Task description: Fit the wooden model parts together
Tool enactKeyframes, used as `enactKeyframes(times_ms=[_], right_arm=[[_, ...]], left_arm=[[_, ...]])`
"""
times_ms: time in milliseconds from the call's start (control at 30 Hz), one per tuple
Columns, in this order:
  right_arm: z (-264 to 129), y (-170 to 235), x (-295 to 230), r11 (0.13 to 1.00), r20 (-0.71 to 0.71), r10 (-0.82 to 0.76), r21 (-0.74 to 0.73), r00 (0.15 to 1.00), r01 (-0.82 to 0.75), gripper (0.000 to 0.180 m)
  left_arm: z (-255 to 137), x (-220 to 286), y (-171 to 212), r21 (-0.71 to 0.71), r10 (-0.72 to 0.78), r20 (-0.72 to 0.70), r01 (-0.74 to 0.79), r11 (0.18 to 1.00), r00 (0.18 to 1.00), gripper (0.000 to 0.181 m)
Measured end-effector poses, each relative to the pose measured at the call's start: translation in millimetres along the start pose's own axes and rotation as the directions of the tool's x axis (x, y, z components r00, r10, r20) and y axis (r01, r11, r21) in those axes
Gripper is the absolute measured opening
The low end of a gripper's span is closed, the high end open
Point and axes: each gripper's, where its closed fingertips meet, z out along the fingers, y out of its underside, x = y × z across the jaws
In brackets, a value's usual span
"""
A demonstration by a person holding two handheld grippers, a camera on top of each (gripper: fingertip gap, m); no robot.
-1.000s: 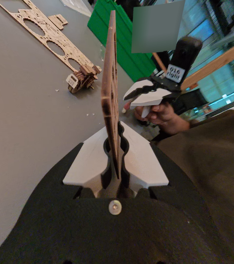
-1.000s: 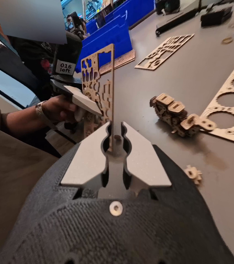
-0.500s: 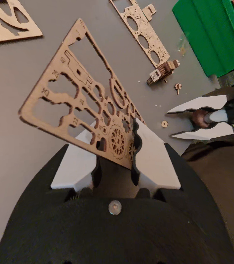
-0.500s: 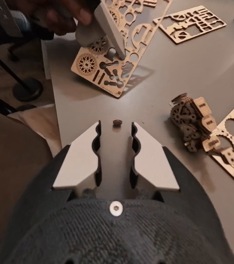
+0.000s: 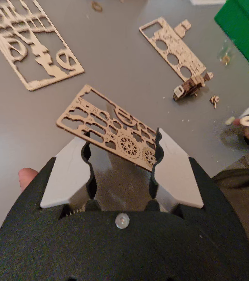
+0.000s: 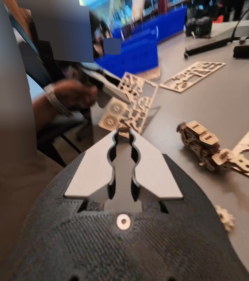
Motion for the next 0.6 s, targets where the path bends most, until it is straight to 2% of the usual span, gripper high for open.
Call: enactKeyframes(times_ms=[33,100,167,267,300,333,367,433,533,600], right_arm=[[-6,-12,-4,0.993,0.065,0.088,0.076,0.994,-0.093,0.011],[-21,-31,-2,0.945,0.179,0.23,0.192,0.957,-0.264,0.011],[-32,-40,3,0.902,0.244,0.295,0.249,0.924,-0.353,0.011],[-42,-47,10,0.854,0.29,0.35,0.293,0.891,-0.43,0.011],[-43,-49,11,0.838,0.302,0.369,0.301,0.879,-0.455,0.011],[-43,-50,12,0.823,0.314,0.391,0.301,0.865,-0.481,0.01],[-41,-49,12,0.81,0.325,0.415,0.293,0.85,-0.508,0.011],[-36,-46,11,0.774,0.349,0.483,0.258,0.803,-0.578,0.01],[-23,-35,3,0.712,0.386,0.603,0.135,0.698,-0.689,0.011],[-15,-25,-3,0.677,0.393,0.666,0.036,0.633,-0.735,0.011]], left_arm=[[-5,-3,-6,0.035,0.008,0.032,-0.009,0.999,0.999,0.087],[-16,-17,-19,0.108,0.03,0.143,-0.046,0.993,0.989,0.089],[-29,-29,-33,0.188,0.036,0.241,-0.084,0.979,0.97,0.09],[-43,-23,-49,0.293,0.022,0.246,-0.096,0.951,0.969,0.09],[-45,-11,-53,0.327,0.035,0.192,-0.098,0.94,0.981,0.085],[-44,10,-56,0.357,0.071,0.094,-0.1,0.929,0.993,0.079],[-43,38,-56,0.382,0.126,-0.034,-0.104,0.918,0.991,0.08],[-35,86,-47,0.382,0.189,-0.233,-0.089,0.92,0.954,0.066],[-7,129,-18,0.277,0.256,-0.324,-0.167,0.946,0.911,0.052],[2,148,-5,0.284,0.354,-0.325,-0.266,0.921,0.877,0.043]])
